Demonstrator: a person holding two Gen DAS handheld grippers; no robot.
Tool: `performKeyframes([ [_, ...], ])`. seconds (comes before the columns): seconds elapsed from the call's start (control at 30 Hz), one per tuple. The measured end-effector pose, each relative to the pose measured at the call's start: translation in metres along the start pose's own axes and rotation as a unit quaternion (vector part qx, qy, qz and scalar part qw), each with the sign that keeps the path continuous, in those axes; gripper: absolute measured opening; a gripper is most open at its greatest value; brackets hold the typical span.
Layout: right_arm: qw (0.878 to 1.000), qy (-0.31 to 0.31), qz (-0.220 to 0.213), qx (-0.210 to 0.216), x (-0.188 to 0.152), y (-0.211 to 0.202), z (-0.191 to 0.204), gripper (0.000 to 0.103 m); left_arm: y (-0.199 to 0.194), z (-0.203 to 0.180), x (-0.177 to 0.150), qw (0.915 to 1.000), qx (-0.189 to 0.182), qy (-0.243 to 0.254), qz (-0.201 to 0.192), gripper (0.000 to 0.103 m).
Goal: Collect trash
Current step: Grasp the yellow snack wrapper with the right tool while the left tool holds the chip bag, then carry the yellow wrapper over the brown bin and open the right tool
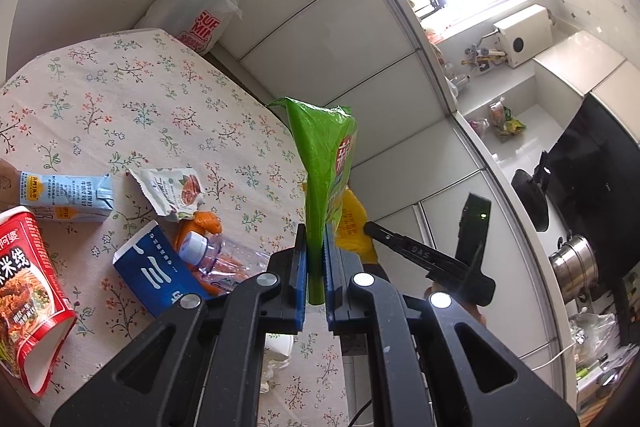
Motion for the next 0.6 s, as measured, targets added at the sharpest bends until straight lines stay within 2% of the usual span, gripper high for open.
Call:
performKeyframes([
  [0.37, 0.997, 0.048, -0.056, -0.026, -0.036, -0.063, -0.052, 0.0, 0.015, -0.022, -0.011, 0.9998, -0.002, 0.019, 0.008, 0.007],
  [0.5, 0.992, 0.088, -0.083, -0.041, -0.054, -0.085, -0.086, 0.0, 0.022, -0.029, -0.017, 0.9995, -0.001, 0.025, 0.018, 0.007],
  [0.6, 0.983, 0.131, -0.108, -0.062, -0.071, -0.099, -0.116, 0.0, 0.028, -0.033, -0.022, 0.9993, 0.0, 0.03, 0.025, 0.007],
])
Point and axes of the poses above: each gripper's, at about its wrist camera, not at the fingertips, and y roughly the way its jaws point, z to its left, x to its top, the point moved 3 cm from there along y, roughly the way its jaws point, and after that the axes turned 10 degrees about z, right-handed, at the moved point
